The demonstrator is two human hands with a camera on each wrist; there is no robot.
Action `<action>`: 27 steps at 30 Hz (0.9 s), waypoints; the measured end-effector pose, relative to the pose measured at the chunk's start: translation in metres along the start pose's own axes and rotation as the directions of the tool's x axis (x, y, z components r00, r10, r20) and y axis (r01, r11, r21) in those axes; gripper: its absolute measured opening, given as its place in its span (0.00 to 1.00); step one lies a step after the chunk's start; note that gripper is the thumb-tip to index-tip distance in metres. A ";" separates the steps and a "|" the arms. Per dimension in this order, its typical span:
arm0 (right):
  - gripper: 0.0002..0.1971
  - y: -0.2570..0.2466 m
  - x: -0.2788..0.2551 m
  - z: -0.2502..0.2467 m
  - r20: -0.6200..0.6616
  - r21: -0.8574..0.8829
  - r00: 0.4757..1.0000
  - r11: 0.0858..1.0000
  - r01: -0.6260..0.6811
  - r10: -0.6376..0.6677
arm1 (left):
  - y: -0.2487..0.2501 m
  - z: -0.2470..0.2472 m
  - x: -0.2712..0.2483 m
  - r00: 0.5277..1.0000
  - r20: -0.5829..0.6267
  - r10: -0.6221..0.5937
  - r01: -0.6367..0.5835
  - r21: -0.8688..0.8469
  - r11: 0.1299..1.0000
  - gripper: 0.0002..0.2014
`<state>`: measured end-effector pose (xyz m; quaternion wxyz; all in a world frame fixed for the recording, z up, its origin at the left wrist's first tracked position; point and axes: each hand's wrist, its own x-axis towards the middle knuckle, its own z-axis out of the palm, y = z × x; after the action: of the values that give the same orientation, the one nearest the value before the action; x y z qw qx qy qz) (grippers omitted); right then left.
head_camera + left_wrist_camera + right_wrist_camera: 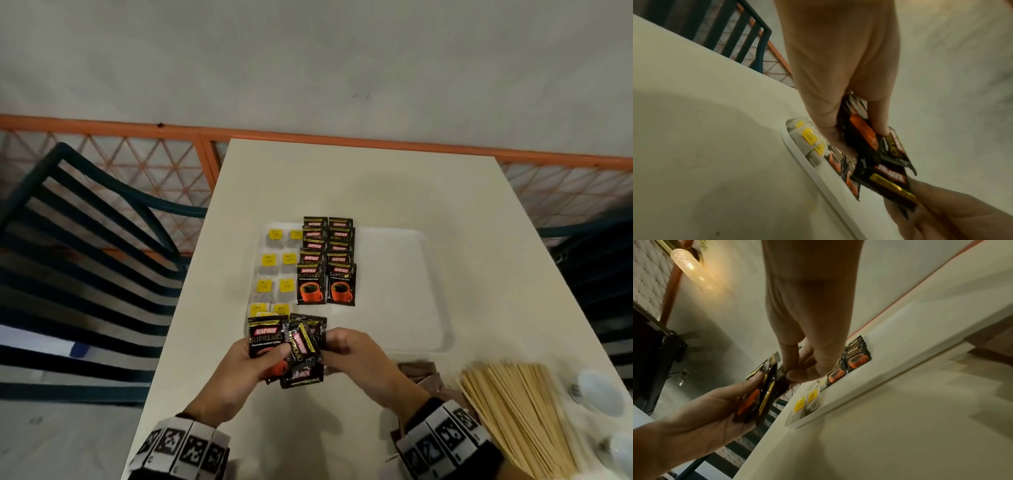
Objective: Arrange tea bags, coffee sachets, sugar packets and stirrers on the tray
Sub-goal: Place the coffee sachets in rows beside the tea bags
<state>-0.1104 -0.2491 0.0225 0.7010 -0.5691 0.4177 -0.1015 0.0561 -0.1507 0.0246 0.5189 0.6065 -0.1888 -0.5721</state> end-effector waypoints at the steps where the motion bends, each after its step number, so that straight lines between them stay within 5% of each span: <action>1: 0.09 -0.002 0.004 -0.002 -0.042 -0.003 0.999 1.000 -0.013 0.013 | -0.001 -0.002 0.002 0.999 -0.033 0.003 -0.004 -0.017 1.000 0.26; 4: 0.07 -0.007 0.024 -0.011 -0.217 -0.004 0.975 0.999 -0.046 0.044 | 0.002 -0.010 0.002 0.991 -0.133 0.004 -0.013 -0.070 0.997 0.09; 8: 0.07 -0.012 0.055 -0.018 -0.355 -0.126 0.935 0.991 -0.043 -0.005 | 0.005 -0.028 -0.001 0.980 -0.194 -0.040 0.007 -0.171 0.985 0.11; 16: 0.11 -0.013 0.089 -0.017 -0.437 -0.288 0.896 0.956 -0.056 -0.079 | 0.006 -0.045 -0.005 0.964 -0.250 -0.087 0.017 -0.270 0.963 0.08; 21: 0.13 -0.009 0.093 -0.014 -0.437 -0.358 0.889 0.933 -0.034 -0.135 | 0.003 -0.042 -0.005 0.971 -0.229 -0.075 0.012 -0.265 0.964 0.14; 25: 0.16 -0.009 0.095 -0.012 -0.428 -0.409 0.892 0.911 -0.047 -0.146 | 0.001 -0.041 -0.004 0.982 -0.180 -0.058 0.019 -0.212 0.977 0.45; 27: 0.16 -0.011 0.093 -0.011 -0.432 -0.436 0.888 0.898 -0.051 -0.160 | 0.002 -0.037 -0.003 0.981 -0.183 -0.070 0.025 -0.234 0.972 0.34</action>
<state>-0.0555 -0.3182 -0.0114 0.4343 -0.6830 0.5660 -0.1566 0.0892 -0.1338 0.0208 0.5876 0.5982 -0.0560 -0.5420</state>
